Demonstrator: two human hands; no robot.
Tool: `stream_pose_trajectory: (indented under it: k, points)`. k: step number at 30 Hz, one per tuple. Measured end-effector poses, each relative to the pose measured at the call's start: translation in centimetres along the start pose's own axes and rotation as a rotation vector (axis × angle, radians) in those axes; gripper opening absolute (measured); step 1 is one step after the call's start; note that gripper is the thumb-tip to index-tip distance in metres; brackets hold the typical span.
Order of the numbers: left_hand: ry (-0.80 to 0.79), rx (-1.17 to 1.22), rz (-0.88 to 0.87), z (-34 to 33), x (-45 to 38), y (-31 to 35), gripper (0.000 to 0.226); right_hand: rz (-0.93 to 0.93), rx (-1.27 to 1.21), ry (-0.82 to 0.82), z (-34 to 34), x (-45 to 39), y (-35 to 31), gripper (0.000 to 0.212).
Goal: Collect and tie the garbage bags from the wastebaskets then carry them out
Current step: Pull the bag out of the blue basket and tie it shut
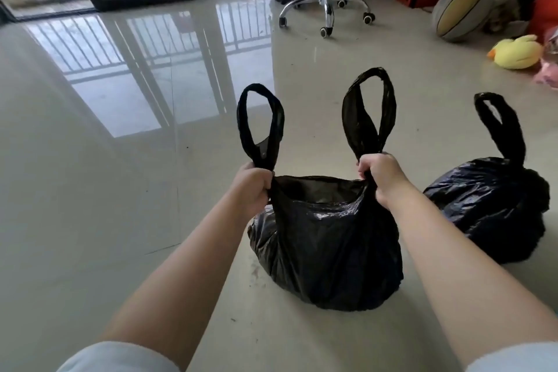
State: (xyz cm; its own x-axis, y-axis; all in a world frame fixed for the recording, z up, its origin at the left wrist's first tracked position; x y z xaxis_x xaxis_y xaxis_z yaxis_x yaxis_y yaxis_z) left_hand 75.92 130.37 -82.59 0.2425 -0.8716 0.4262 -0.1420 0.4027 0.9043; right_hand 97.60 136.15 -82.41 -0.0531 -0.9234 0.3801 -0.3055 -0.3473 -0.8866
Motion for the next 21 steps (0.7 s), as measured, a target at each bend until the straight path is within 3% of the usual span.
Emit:
stream_pose_trajectory:
  k: [2, 4, 7, 10, 13, 15, 17, 19, 21]
  points:
    - [-0.100, 0.030, 0.003, -1.4, -0.3, -0.6, 0.037, -0.035, 0.138, -0.022, 0.6, 0.4, 0.6, 0.017]
    - [-0.219, 0.065, -0.019, -2.8, -0.4, -0.6, 0.028, -0.023, 0.106, -0.046, 1.5, 0.5, 0.5, 0.029]
    - [-0.289, 0.083, -0.102, -4.1, 0.0, 0.7, 0.023, 0.053, -0.096, -0.082, 2.7, 1.1, -1.2, 0.034]
    - [-0.262, 0.154, -0.174, -4.9, 0.2, 2.1, 0.031, 0.068, -0.418, -0.130, 3.0, 1.6, -2.4, 0.034]
    - [-0.275, 0.253, -0.130, -5.9, 0.2, 2.1, 0.032, 0.064, -0.524, -0.131, 1.9, 1.8, -2.5, 0.034]
    - [-0.261, 0.369, -0.055, -6.3, 0.2, 1.5, 0.032, 0.050, -0.397, -0.115, 0.7, 1.5, -1.7, 0.035]
    - [-0.223, 0.385, 0.020, -6.5, 0.1, 0.7, 0.031, 0.032, -0.069, -0.108, -0.2, 1.2, -0.6, 0.032]
    - [-0.181, 0.204, 0.089, -6.1, 0.0, -0.3, 0.027, -0.032, 0.137, -0.149, -0.9, 1.3, 0.9, 0.028]
    - [-0.182, -0.037, 0.161, -5.2, -0.2, -1.6, 0.027, -0.096, 0.126, -0.176, -1.2, 1.6, 2.0, 0.028]
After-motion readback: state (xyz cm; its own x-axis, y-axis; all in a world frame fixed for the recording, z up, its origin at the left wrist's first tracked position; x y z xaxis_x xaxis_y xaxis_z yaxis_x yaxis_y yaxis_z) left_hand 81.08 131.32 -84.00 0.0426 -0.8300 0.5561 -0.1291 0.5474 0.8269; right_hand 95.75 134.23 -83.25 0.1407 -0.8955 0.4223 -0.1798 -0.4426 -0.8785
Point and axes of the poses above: each hand's wrist, its own x-axis away from the middle knuckle, its own z-axis out of the back of the hand, y = z × x, the point moved 10 cm from there along -x, towards the middle knuckle, and after that the axes turned 15 degrees about -x, right-handed, at the moved point
